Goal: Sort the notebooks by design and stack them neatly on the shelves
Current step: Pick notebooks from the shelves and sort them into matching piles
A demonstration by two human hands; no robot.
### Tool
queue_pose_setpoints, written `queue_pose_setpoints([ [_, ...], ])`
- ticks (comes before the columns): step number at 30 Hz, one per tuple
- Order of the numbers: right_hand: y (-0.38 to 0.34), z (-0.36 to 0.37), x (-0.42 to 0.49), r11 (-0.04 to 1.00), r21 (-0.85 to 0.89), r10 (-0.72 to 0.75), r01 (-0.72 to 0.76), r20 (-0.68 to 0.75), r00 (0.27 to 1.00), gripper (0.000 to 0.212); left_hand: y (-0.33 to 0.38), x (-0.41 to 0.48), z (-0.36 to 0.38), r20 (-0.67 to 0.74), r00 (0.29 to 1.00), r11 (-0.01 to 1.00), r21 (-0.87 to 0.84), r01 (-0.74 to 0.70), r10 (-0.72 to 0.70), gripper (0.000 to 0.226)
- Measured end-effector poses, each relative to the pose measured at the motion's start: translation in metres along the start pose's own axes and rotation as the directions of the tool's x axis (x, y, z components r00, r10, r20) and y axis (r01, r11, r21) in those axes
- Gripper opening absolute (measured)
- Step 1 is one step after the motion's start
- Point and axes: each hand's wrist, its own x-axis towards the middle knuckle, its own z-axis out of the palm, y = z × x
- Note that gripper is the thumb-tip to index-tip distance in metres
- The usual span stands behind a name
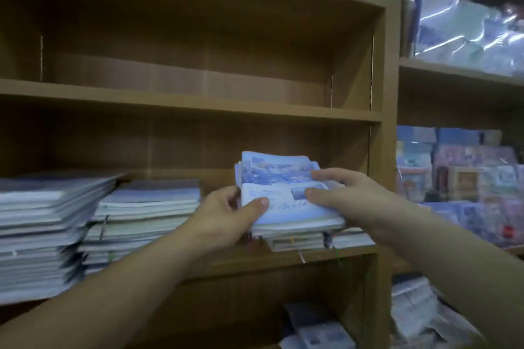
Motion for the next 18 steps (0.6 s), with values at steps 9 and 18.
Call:
queue_pose_setpoints([
  [9, -0.017, -0.019, 0.105, 0.993, 0.117, 0.041, -0.028, -0.108, 0.993, 0.044, -0.011, 0.136, 0.033, -0.061, 0.98, 0.968, -0.177, 0.175, -0.188, 0.039],
  [18, 0.033, -0.047, 0.142, 0.754, -0.636, -0.18, 0.164, 0.039, 0.983, 0.068, -0.029, 0.191, 0.067, -0.18, 0.958, 0.972, 0.037, 0.232, -0.222, 0.042],
])
